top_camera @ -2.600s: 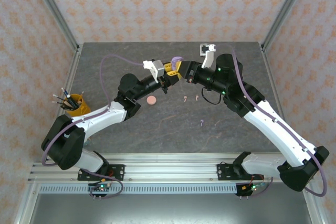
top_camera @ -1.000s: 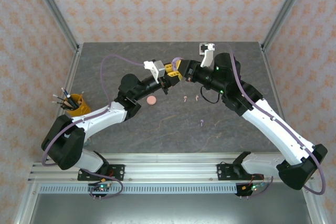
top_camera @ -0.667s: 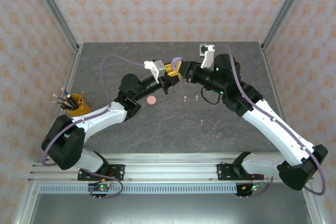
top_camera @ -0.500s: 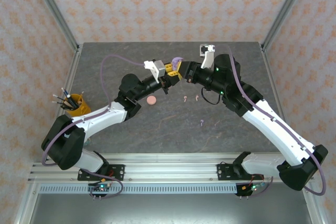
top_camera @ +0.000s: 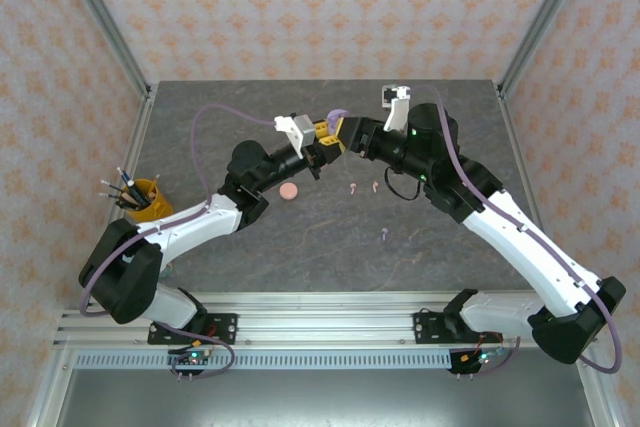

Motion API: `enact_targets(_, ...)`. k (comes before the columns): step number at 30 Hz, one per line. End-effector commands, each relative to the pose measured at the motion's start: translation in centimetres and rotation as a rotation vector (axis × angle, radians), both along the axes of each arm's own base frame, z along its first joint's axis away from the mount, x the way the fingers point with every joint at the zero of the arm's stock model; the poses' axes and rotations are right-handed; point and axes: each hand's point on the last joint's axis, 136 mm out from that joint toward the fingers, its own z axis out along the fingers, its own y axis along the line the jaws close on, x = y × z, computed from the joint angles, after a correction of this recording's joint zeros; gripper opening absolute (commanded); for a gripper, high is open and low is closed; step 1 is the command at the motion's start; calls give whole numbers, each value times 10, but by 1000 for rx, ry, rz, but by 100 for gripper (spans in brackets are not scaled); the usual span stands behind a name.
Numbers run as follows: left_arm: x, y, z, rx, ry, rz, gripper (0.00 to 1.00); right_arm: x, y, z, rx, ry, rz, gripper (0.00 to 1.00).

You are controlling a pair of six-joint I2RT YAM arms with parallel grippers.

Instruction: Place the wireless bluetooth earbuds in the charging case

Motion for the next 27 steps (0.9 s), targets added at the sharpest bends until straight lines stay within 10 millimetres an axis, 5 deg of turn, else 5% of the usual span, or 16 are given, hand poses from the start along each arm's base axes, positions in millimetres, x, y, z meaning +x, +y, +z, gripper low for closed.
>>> enact_targets(1,-12,6,27,-43,-85,7,0,-3,-10,19,18,-24,-27,54)
enact_targets(9,-12,7,22,-37,-76,14,0,-10,-15,39,64,-6,-35,65)
enact_targets(27,-12,7,21,-38,-73,11,0,3,9,29,71,60,19,67)
